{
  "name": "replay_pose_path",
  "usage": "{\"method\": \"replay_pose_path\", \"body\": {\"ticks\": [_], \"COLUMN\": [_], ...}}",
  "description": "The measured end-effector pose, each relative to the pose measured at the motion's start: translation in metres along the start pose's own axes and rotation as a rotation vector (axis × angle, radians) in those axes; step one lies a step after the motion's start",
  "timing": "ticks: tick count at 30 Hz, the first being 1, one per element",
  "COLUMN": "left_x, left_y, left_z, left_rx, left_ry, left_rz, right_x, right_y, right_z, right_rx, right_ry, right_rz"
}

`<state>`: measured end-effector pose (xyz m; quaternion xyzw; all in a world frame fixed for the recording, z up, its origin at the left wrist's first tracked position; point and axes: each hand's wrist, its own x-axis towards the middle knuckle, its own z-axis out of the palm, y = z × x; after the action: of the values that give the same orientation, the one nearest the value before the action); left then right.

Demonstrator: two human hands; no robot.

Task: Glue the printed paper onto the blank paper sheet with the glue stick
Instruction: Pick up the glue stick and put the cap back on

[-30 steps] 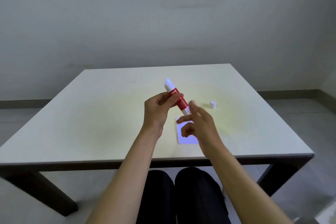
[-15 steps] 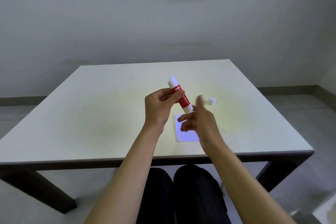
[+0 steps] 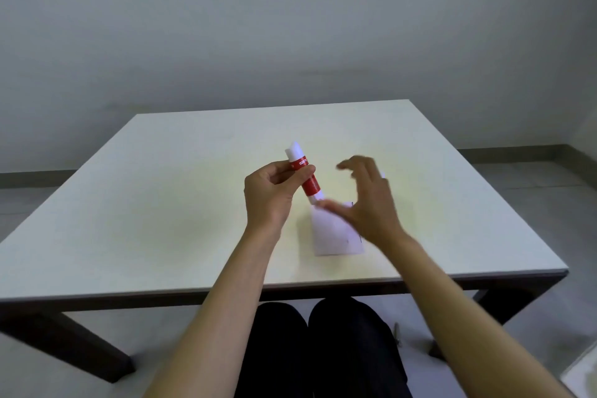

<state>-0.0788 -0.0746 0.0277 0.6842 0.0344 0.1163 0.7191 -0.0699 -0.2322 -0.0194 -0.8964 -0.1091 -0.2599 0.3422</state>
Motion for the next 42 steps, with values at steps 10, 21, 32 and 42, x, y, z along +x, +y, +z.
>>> {"method": "replay_pose_path", "body": {"ticks": [10,21,32,42], "left_x": [-0.002,-0.007,-0.018,-0.018], "left_y": [-0.001,0.001,0.011,0.012], "left_z": [-0.017,-0.015,-0.019,-0.025], "left_rx": [0.253,0.392,0.73,0.771], "left_ry": [-0.138,-0.255,-0.232,-0.09], "left_rz": [0.054,0.128,0.318,0.371], "right_x": [0.032,0.017,0.019,0.011], "right_y": [0.065,-0.046,-0.056,-0.06], "right_z": [-0.013,-0.047,-0.044,-0.041], "right_rx": [-0.259,0.866,0.261,0.211], "right_ry": [-0.187,-0.147,-0.223,-0.316], "right_rz": [0.31,0.298,0.1,0.024]}}
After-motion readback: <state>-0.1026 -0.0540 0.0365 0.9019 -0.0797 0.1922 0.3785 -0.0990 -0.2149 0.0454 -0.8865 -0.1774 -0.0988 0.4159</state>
